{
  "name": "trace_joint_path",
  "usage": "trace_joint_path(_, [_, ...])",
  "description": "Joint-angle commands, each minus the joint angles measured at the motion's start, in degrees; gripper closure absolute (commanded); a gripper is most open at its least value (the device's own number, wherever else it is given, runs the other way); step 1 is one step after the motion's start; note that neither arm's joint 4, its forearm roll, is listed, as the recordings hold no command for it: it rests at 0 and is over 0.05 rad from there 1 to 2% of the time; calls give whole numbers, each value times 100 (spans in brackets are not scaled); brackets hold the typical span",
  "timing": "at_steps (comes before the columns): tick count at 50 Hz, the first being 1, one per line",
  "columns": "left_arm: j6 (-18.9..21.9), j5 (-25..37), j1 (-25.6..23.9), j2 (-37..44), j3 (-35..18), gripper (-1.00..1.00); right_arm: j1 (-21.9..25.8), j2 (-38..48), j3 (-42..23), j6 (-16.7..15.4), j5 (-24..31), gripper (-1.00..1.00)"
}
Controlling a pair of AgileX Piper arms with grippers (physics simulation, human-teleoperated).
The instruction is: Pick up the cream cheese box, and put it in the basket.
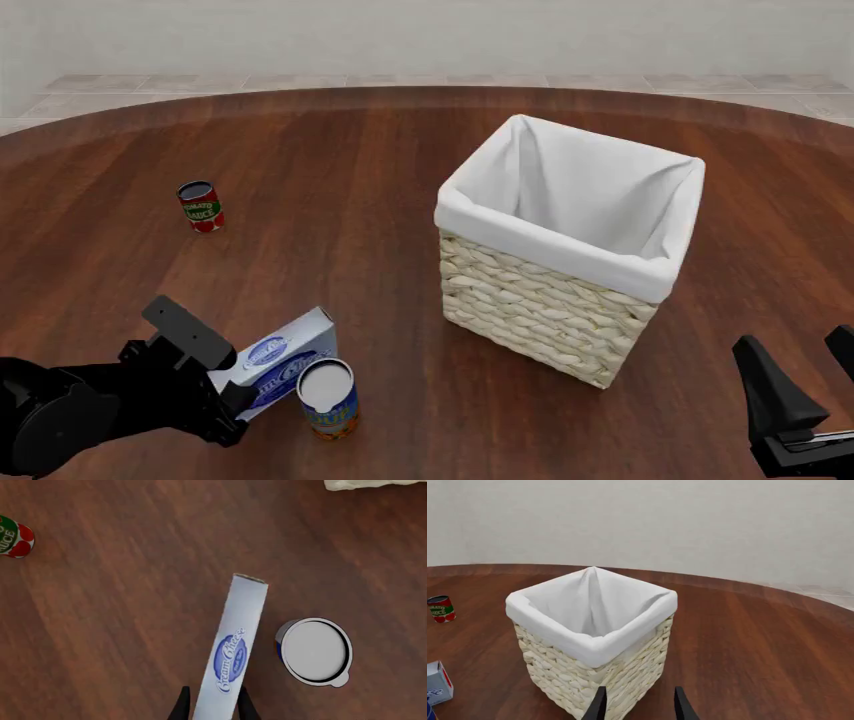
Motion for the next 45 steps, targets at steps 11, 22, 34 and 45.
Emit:
trace_joint_path(11, [354,285,176,-232,-217,100,13,-120,0,-3,116,-100])
trace_joint_path(22, [490,320,259,-259,-393,100,7,-54,-1,-31,53,-100])
trace_joint_path(34, [543,427,263,-324,-567,100,9,-32,0,-24,30,-100])
trace_joint_path(45, [593,479,244,-401,-641,100,9,-65,0,-23,59,-100])
